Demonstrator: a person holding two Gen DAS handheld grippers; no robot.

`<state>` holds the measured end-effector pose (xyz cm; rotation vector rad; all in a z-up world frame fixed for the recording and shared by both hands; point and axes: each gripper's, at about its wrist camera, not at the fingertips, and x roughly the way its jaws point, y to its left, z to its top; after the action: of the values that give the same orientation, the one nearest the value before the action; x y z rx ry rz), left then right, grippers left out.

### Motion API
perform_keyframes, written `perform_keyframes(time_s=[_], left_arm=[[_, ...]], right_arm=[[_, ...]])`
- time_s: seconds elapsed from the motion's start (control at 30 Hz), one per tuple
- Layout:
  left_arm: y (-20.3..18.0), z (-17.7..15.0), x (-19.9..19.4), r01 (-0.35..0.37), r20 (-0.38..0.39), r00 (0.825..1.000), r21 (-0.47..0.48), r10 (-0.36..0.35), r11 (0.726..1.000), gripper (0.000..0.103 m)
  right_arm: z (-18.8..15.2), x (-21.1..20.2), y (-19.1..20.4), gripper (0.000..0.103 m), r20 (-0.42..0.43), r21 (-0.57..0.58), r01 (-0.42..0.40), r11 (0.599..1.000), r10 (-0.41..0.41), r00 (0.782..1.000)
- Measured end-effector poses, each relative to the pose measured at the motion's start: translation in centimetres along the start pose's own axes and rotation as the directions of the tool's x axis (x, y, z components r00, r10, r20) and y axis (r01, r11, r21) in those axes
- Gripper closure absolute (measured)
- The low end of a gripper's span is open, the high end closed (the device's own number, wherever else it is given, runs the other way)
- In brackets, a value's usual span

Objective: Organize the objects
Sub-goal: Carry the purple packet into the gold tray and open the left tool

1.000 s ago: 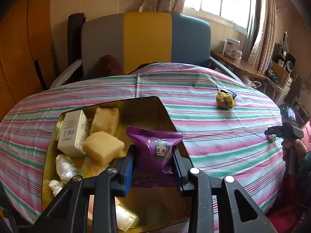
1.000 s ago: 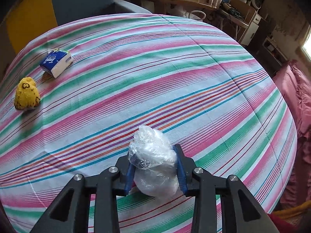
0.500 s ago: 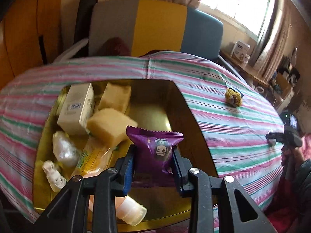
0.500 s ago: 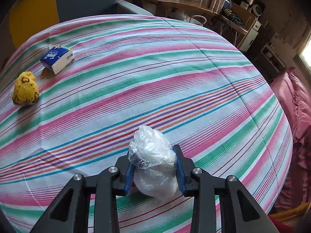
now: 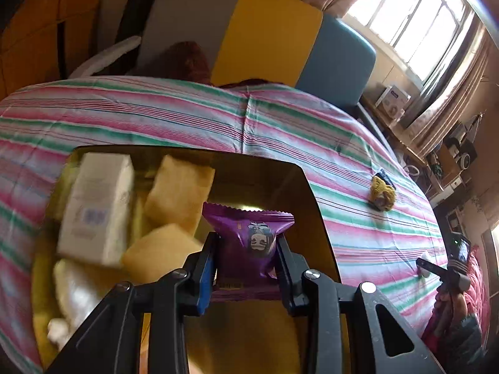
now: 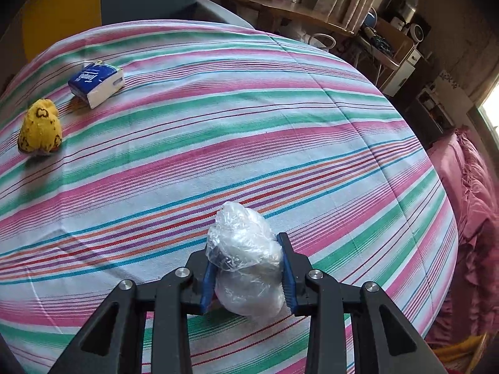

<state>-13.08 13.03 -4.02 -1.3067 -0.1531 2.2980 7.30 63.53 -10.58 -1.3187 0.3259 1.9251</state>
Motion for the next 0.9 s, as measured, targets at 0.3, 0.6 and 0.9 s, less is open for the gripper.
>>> perform_keyframes(time_s=[0.3,0.6,0.9], left_arm=[[-0.5,3.1,7.0,-0.078,-0.086,0.993,0.021,0.079,0.997,0.067],[0.1,2.3,5.0,-0.11,-0.05,0.993,0.012,0.111,0.994,0.056],[-1.2,-2.8,-3.8,-0.219,0.12,0.972,0.129,0.205,0.967,0.056]], right_arm=[[0.0,-0.1,0.3,0.068,0.006,-0.022,0.016,1.0,-0.016,1.0],[0.2,0.1,0.4,0.068,0.011,-0.032,0.022,0.999,-0.022,1.0],[0.1,0.0,0.6,0.068,0.02,-0.039,0.034,0.999,-0.034,0.999]])
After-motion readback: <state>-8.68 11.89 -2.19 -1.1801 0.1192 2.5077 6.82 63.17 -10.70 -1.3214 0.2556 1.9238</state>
